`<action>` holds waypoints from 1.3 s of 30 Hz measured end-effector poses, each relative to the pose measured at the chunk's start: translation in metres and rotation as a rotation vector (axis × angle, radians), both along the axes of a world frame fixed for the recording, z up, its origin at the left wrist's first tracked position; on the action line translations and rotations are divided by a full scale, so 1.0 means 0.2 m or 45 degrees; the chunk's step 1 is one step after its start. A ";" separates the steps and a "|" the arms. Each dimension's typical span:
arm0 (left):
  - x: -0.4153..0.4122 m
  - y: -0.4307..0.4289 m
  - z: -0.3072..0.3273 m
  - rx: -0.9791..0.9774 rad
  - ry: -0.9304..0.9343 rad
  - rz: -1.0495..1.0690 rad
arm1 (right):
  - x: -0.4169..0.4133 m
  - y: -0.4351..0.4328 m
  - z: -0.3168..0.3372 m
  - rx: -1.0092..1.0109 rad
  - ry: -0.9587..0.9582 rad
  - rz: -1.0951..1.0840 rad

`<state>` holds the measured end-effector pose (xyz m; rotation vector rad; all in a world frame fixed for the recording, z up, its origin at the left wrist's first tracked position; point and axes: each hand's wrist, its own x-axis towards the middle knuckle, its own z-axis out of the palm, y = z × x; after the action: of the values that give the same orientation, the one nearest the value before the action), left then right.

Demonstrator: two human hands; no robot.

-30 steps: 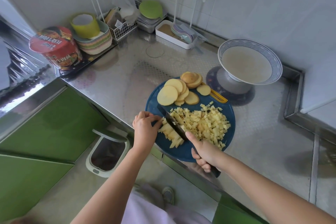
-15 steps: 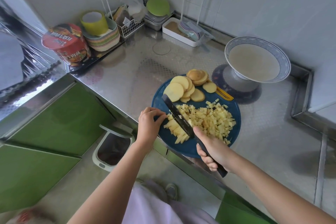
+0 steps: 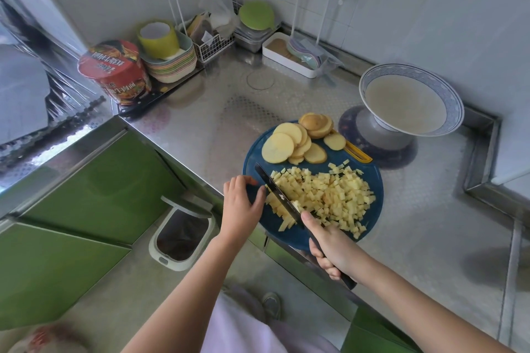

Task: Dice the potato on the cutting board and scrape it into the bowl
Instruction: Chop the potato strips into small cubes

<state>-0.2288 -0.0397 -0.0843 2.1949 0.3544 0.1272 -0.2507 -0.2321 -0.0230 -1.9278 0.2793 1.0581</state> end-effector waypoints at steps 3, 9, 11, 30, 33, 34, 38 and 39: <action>-0.01 -0.04 -0.03 0.061 -0.022 -0.030 | 0.00 0.01 0.00 -0.049 -0.015 0.024; 0.01 -0.06 -0.04 0.111 -0.024 -0.016 | 0.00 0.06 0.00 -0.173 0.019 0.022; 0.01 -0.06 -0.04 0.096 -0.013 -0.007 | 0.00 0.07 -0.02 -0.253 0.030 0.031; 0.02 -0.07 -0.05 0.037 -0.022 0.043 | 0.05 0.09 -0.08 -0.303 0.152 0.015; 0.02 -0.08 -0.05 0.021 -0.015 0.059 | 0.05 0.08 -0.09 -0.263 0.101 -0.001; 0.02 -0.08 -0.04 0.010 -0.016 0.056 | 0.05 0.07 -0.09 -0.234 0.100 0.002; 0.01 -0.07 -0.02 -0.037 0.018 0.023 | 0.08 0.00 -0.05 -0.044 0.163 -0.028; 0.01 -0.06 -0.02 -0.044 0.033 0.018 | 0.09 -0.01 -0.04 -0.011 0.175 -0.035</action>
<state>-0.2269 -0.0522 -0.0875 2.1616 0.3839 0.0993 -0.2337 -0.2338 -0.0308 -1.8569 0.3871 1.1744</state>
